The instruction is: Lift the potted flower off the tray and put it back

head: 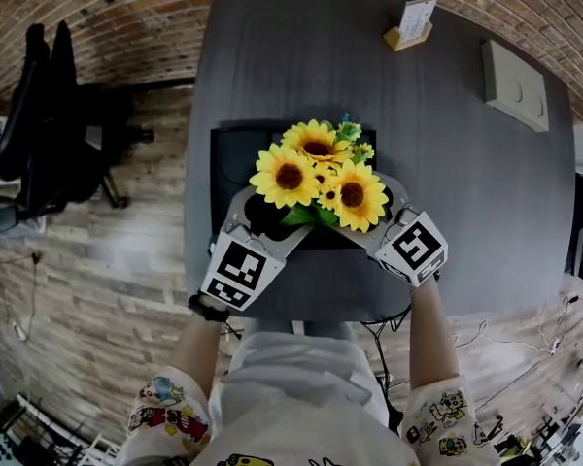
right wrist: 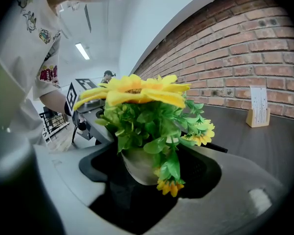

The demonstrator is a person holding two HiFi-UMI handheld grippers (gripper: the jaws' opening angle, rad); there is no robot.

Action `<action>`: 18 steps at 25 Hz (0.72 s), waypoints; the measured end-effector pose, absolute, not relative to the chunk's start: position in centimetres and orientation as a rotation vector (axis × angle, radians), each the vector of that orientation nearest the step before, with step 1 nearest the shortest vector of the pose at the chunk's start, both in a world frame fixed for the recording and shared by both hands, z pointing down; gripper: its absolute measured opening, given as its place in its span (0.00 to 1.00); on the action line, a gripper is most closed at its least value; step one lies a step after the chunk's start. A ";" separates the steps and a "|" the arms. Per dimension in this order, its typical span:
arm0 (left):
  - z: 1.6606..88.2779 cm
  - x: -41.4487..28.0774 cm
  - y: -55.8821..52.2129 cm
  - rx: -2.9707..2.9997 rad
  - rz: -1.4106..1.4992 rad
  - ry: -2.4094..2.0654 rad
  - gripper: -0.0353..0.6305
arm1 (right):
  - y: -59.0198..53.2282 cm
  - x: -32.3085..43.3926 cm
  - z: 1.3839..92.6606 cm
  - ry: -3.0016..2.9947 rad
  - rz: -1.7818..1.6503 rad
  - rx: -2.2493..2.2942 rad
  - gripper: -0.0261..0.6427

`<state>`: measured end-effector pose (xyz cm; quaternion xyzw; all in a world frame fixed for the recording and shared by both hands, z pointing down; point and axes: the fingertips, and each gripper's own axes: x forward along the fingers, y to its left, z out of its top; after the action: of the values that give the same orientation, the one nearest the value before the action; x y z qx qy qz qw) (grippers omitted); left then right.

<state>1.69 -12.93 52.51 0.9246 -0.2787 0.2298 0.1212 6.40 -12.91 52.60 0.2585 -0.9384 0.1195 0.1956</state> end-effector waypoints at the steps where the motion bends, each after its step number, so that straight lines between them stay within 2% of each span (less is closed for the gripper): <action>1: 52.4 1.7 -12.9 2.700 0.668 -0.816 0.59 | -12.9 6.4 52.4 -2.632 0.333 0.727 0.58; 18: 44.4 2.4 -13.6 2.819 0.604 -0.854 0.59 | -13.5 7.2 44.5 -2.708 0.213 0.811 0.58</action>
<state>2.40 -13.64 44.42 0.9353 -0.2835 0.2006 0.0673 7.23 -13.54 44.52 0.2828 -0.9440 0.0742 0.1529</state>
